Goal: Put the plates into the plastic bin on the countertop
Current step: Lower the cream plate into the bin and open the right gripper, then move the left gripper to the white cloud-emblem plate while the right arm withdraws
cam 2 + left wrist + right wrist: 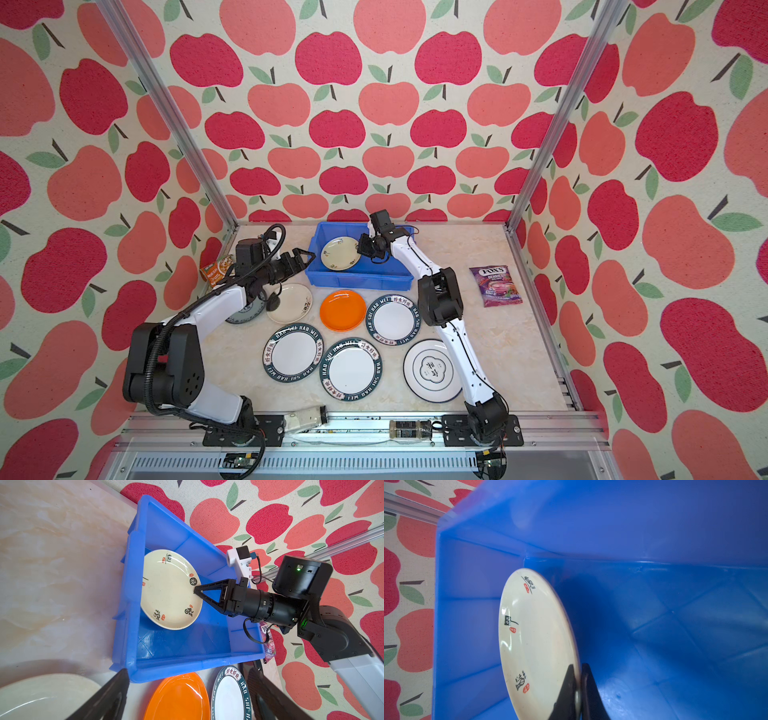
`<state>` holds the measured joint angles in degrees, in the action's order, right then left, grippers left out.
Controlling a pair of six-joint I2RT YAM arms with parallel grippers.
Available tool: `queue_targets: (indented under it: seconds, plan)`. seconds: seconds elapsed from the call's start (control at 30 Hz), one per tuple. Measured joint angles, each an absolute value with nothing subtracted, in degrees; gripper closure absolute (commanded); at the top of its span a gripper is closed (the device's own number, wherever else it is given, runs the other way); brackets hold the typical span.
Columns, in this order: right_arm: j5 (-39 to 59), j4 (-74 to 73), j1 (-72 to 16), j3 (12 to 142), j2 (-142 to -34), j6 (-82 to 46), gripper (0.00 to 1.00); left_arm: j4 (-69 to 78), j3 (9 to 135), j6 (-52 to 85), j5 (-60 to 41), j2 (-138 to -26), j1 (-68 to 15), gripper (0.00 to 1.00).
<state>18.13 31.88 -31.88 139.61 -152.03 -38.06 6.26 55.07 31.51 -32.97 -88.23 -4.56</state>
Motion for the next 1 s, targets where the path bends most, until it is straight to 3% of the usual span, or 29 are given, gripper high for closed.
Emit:
queue_targets:
  seconds: [0.23, 0.37, 0.6, 0.67, 0.73, 0.83, 1.0]
  plan:
    - [18.94, 32.29, -32.16, 140.49, -153.14, -38.79, 0.99, 6.13, 55.07, 30.89, -32.08, -88.25, -5.85, 0.09]
    - [19.03, 32.29, -32.29, 140.57, -153.18, -39.2, 0.81, 5.82, 55.07, 30.26, -31.42, -88.29, -6.96, 0.09]
    - [18.06, 33.1, -32.47, 140.57, -153.18, -38.92, 0.67, 5.04, 55.07, 29.78, -30.65, -88.53, -7.9, 0.09]
    - [17.28, 33.54, -32.53, 140.68, -153.18, -38.3, 0.57, 4.78, 55.07, 29.19, -30.26, -88.53, -8.1, 0.08]
    - [16.43, 34.2, -32.62, 140.7, -153.16, -37.3, 0.41, 4.49, 55.07, 28.8, -29.93, -88.51, -8.27, 0.06]
    - [15.42, 34.89, -32.62, 140.77, -152.99, -35.7, 0.31, 3.92, 55.11, 28.38, -29.17, -88.51, -8.67, 0.01]
    - [13.15, 37.76, -32.6, 140.77, -150.41, -33.63, 0.3, 0.91, 56.58, 26.92, -26.09, -88.49, -9.69, 0.01]
